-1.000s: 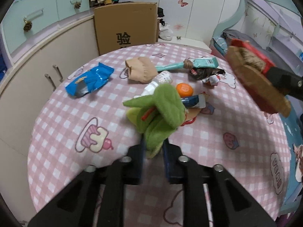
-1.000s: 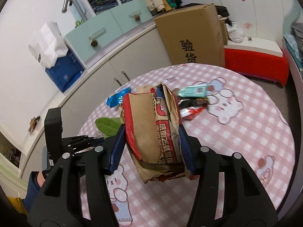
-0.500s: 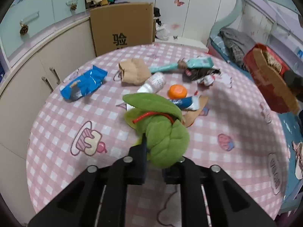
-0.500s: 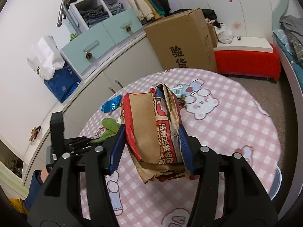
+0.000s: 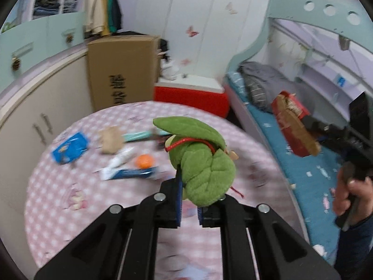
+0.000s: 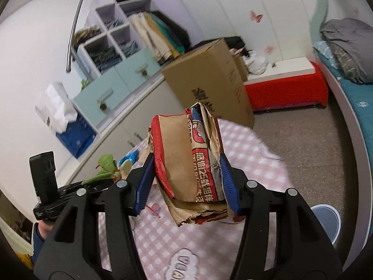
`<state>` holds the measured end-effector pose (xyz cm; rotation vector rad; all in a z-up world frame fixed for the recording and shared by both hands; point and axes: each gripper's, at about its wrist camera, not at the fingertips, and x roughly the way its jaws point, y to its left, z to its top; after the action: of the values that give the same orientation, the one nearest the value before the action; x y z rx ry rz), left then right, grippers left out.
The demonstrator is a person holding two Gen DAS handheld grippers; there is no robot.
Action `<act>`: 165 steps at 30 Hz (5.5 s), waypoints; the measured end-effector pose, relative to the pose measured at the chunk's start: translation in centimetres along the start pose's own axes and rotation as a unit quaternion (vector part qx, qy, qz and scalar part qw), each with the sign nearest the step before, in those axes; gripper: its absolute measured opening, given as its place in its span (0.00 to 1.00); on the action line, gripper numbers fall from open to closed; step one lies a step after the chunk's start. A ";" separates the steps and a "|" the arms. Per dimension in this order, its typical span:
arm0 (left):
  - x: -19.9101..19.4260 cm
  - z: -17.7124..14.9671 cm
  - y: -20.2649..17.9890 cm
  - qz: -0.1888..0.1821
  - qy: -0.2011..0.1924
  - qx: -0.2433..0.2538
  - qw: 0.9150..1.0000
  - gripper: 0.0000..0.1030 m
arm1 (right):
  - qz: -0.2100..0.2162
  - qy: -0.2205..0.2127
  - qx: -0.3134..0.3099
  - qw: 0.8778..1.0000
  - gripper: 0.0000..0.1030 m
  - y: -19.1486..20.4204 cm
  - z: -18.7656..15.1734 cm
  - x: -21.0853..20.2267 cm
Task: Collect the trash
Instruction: 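Carry both items to the wastebasket and open both tools to drop them, then move both tools back over the table, then grasp the white bottle with the left tool while the right tool grasps the blue tube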
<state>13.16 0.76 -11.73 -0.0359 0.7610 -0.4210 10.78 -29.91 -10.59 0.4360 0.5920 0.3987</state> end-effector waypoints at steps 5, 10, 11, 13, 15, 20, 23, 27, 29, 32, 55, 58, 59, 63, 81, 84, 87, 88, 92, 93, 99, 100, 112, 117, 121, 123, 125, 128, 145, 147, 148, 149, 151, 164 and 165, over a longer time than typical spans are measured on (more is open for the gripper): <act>2.3 1.3 -6.8 -0.046 0.003 0.013 0.999 0.09 | -0.027 -0.034 0.028 0.999 0.51 -4.1 0.3 -4.2; 5.7 1.4 -14.5 -0.087 0.021 0.044 0.995 0.09 | -0.063 -0.065 0.070 0.993 0.51 -9.4 -0.2 -8.6; 6.6 1.4 -16.1 -0.093 0.028 0.052 0.994 0.09 | -0.074 -0.072 0.084 0.991 0.51 -11.0 -0.6 -9.7; 8.6 1.2 -19.3 -0.105 0.044 0.069 0.991 0.09 | -0.091 -0.078 0.103 0.987 0.51 -13.3 -1.4 -11.2; 10.6 0.7 -22.5 -0.110 0.058 0.090 0.988 0.09 | -0.107 -0.080 0.120 0.984 0.51 -15.5 -2.2 -12.2; 16.5 -1.2 -28.4 -0.111 0.112 0.123 0.980 0.09 | -0.142 -0.072 0.176 0.971 0.51 -21.5 -4.8 -13.4; 20.3 -2.8 -31.0 -0.103 0.148 0.136 0.974 0.09 | -0.155 -0.056 0.209 0.964 0.51 -25.1 -6.9 -13.1; 25.8 -5.4 -33.1 -0.082 0.203 0.154 0.963 0.09 | -0.166 -0.025 0.255 0.952 0.51 -29.2 -9.8 -11.3; 27.9 -6.6 -33.7 -0.069 0.225 0.169 0.957 0.09 | -0.169 -0.008 0.277 0.946 0.51 -31.2 -11.3 -10.2; 31.5 -8.3 -34.2 -0.046 0.261 0.180 0.947 0.09 | -0.175 0.019 0.303 0.937 0.51 -33.6 -13.1 -8.1; 38.2 -11.0 -35.8 0.047 0.329 0.232 0.914 0.78 | -0.208 0.080 0.405 0.887 0.94 -39.6 -18.0 -3.1; 36.3 -9.9 -35.9 0.034 0.306 0.224 0.925 0.78 | -0.228 0.063 0.393 0.889 0.94 -38.4 -16.7 -5.2; 35.3 -9.3 -36.0 0.028 0.295 0.222 0.929 0.79 | -0.231 0.056 0.389 0.890 0.94 -37.9 -16.2 -5.6; 31.2 -7.0 -35.7 0.007 0.251 0.211 0.945 0.79 | -0.244 0.021 0.361 0.900 0.94 -35.1 -13.3 -8.5; 10.8 1.9 -24.9 -0.025 0.034 0.135 0.990 0.81 | -0.214 -0.068 0.132 0.965 0.94 -11.8 0.3 -11.1; 8.7 2.0 -21.3 -0.007 0.008 0.122 0.992 0.82 | -0.204 -0.055 0.092 0.973 0.94 -8.1 1.1 -9.1; 6.8 1.8 -16.9 0.011 -0.007 0.101 0.995 0.82 | -0.183 -0.032 0.054 0.981 0.94 -4.6 1.4 -6.1; 6.4 1.6 -15.8 0.016 -0.009 0.094 0.995 0.82 | -0.177 -0.021 0.039 0.983 0.94 -3.5 1.4 -4.9; 4.5 0.5 -9.7 0.046 -0.013 0.058 0.997 0.82 | -0.151 0.018 -0.010 0.988 0.94 0.5 0.8 -0.1; 4.1 0.2 -7.9 0.056 -0.014 0.043 0.997 0.82 | -0.143 0.025 -0.018 0.989 0.94 1.4 0.6 0.9; 2.0 -2.1 0.9 0.115 -0.013 -0.024 0.993 0.82 | -0.085 0.078 -0.089 0.989 0.94 7.1 -1.4 8.1; 1.8 -2.6 2.3 0.128 -0.012 -0.031 0.991 0.82 | -0.072 0.086 -0.103 0.988 0.94 8.1 -1.8 9.4; -0.3 -6.5 11.5 0.191 0.002 -0.118 0.974 0.82 | 0.024 0.184 -0.238 0.953 0.72 16.3 -6.4 21.7; -0.5 -6.8 13.5 0.209 0.004 -0.134 0.969 0.82 | 0.033 0.215 -0.282 0.934 0.59 17.8 -7.9 25.4; -0.1 -6.6 14.1 0.214 0.005 -0.136 0.967 0.82 | 0.008 0.238 -0.313 0.919 0.47 17.6 -9.5 27.9; 0.4 -6.3 14.2 0.214 0.008 -0.133 0.968 0.82 | 0.002 0.224 -0.334 0.916 0.39 17.7 -10.0 27.4; 0.9 -6.0 14.0 0.211 0.011 -0.130 0.969 0.82 | -0.005 0.223 -0.327 0.918 0.18 17.2 -9.7 27.0; 1.7 -5.3 13.3 0.207 0.011 -0.114 0.972 0.82 | -0.005 0.227 -0.312 0.922 0.10 16.0 -9.6 25.8; 12.1 0.2 11.0 0.176 0.066 -0.006 0.982 0.75 | 0.027 0.169 -0.154 0.973 0.10 7.8 -5.9 16.2; 12.8 0.4 11.1 0.153 0.074 -0.008 0.985 0.48 | 0.026 0.161 -0.144 0.976 0.10 7.2 -5.6 15.6; 12.9 0.5 10.9 0.147 0.075 -0.009 0.986 0.44 | 0.026 0.157 -0.137 0.978 0.10 6.8 -5.4 15.3; 12.9 0.6 10.8 0.142 0.077 -0.005 0.987 0.28 | 0.025 0.154 -0.132 0.979 0.10 6.5 -5.4 15.0; 12.6 0.7 10.5 0.126 0.079 -0.016 0.989 0.23 | 0.021 0.146 -0.123 0.981 0.10 5.9 -5.1 14.4; 5.4 0.8 4.3 0.093 0.004 -0.026 0.995 0.23 | 0.020 0.082 -0.081 0.993 0.10 3.2 -3.3 8.2; 4.9 1.0 3.4 0.088 -0.002 -0.022 0.996 0.23 | 0.019 0.073 -0.077 0.994 0.10 2.8 -3.1 7.3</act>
<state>18.27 1.90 -14.88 -0.0097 0.7633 -0.2360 13.84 -23.27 -14.77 0.2719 0.6906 0.5127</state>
